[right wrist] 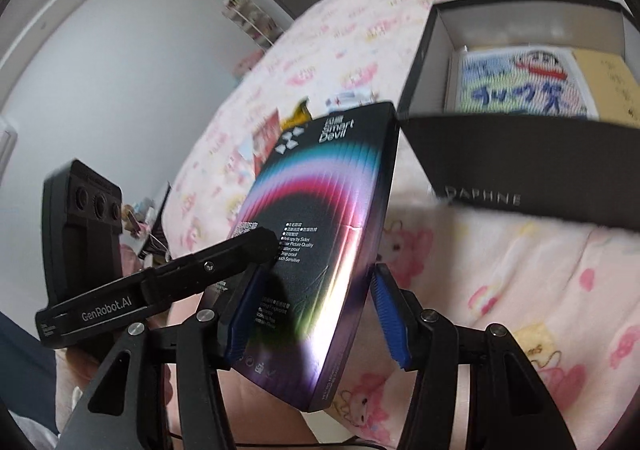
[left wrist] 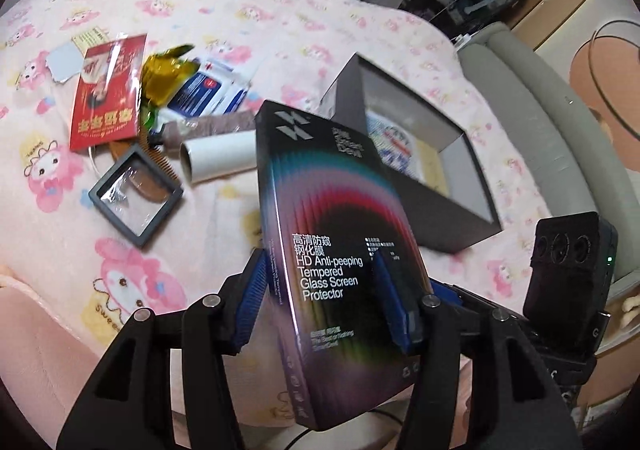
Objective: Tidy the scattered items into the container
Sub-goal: 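Lower the Smart Devil box with the right tool into the black box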
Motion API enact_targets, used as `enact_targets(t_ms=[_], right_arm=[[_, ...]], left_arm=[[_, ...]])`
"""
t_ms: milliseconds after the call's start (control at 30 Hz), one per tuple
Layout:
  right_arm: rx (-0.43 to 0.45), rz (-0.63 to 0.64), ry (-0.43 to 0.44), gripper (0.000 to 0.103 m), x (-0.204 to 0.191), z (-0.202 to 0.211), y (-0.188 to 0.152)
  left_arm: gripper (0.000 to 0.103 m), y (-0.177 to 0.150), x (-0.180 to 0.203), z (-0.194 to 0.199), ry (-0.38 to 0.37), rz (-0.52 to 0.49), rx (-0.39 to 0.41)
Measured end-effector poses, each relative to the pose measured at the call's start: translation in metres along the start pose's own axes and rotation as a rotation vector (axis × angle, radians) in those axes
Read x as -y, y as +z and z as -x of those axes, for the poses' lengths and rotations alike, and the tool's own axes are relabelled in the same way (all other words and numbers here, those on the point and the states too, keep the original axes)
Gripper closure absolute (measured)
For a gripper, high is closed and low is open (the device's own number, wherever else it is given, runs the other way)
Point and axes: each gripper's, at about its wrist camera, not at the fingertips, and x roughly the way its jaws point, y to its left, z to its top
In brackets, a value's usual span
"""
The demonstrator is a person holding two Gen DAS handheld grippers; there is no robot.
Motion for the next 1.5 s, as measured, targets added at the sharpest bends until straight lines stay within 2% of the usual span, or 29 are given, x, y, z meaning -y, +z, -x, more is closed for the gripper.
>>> enact_targets(t_ms=[333, 633, 733, 900, 967, 1100, 1233, 1500], right_arm=[[0.056, 0.003, 0.024, 0.052, -0.001, 0.020, 0.014], [0.106, 0.016, -0.039, 0.052, 0.020, 0.040, 0.032], [0.125, 0.017, -0.054, 0.052, 0.033, 0.049, 0.042], [0.144, 0.060, -0.103, 0.052, 0.045, 0.060, 0.060], [0.152, 0.065, -0.106, 0.052, 0.054, 0.063, 0.071], [0.153, 0.054, -0.098, 0.053, 0.075, 0.066, 0.093], [0.144, 0.032, -0.101, 0.053, 0.100, 0.064, 0.107], [0.144, -0.056, -0.132, 0.053, 0.141, 0.064, 0.111]], left_arm=[[0.050, 0.015, 0.029, 0.004, 0.007, -0.053, 0.035], [0.051, 0.037, 0.060, -0.024, -0.034, -0.101, 0.009], [0.051, 0.047, 0.079, -0.037, -0.031, -0.137, 0.007], [0.048, 0.062, 0.113, -0.055, 0.014, -0.225, 0.053], [0.048, 0.071, 0.120, -0.065, 0.007, -0.226, 0.051], [0.048, 0.092, 0.124, -0.091, -0.018, -0.188, 0.013], [0.048, 0.098, 0.128, -0.116, -0.017, -0.171, -0.031], [0.045, 0.107, 0.135, -0.164, -0.003, -0.144, -0.116]])
